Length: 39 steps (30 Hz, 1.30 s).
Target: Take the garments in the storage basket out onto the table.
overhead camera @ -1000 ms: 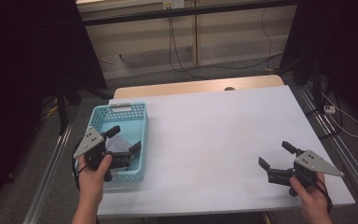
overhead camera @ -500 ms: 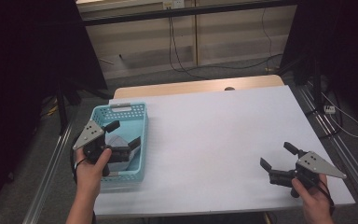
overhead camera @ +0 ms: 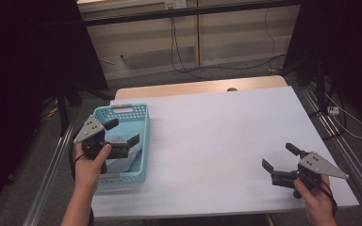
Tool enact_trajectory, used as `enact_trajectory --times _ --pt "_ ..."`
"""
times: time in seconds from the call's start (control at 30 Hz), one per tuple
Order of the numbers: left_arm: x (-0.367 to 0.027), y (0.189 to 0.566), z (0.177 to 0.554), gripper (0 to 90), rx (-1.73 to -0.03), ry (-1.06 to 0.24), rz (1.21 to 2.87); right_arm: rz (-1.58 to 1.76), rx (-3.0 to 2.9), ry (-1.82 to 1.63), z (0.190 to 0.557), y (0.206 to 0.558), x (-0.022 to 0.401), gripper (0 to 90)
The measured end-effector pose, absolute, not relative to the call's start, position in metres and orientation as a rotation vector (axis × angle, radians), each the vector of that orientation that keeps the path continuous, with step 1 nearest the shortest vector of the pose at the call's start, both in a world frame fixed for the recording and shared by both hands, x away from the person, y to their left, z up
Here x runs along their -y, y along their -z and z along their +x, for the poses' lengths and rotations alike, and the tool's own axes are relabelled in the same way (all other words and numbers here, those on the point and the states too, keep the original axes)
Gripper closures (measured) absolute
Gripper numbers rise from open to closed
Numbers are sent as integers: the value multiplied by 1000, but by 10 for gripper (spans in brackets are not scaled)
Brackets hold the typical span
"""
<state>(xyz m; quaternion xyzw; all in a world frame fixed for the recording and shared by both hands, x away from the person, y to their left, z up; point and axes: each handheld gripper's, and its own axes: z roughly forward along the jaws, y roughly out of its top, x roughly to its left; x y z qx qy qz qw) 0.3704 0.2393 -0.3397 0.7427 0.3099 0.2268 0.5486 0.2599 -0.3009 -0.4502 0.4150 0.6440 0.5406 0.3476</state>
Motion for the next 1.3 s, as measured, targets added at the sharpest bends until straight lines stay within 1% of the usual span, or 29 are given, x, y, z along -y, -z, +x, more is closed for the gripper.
enact_trajectory --times 0.3,0.47,0.6,1.07,1.1,1.27,1.3 --pt "-251 335 388 23 -747 -535 1803 1087 -1667 -1396 260 451 301 3" --pt "-252 342 396 25 -758 -526 1846 1085 -1661 -1396 257 450 304 3" --pt "-251 348 402 31 -758 -534 1911 1091 -1655 -1387 254 450 307 3" --pt "-261 366 417 31 -784 -489 1988 1099 -1651 -1387 253 450 310 3" --pt "-264 370 419 31 -790 -499 2016 1100 -1651 -1387 253 450 310 3" --pt "-267 377 421 35 -799 -481 2052 1097 -1653 -1386 253 450 310 3" --pt "-269 380 423 35 -786 -463 2084 1098 -1652 -1386 253 450 310 3"
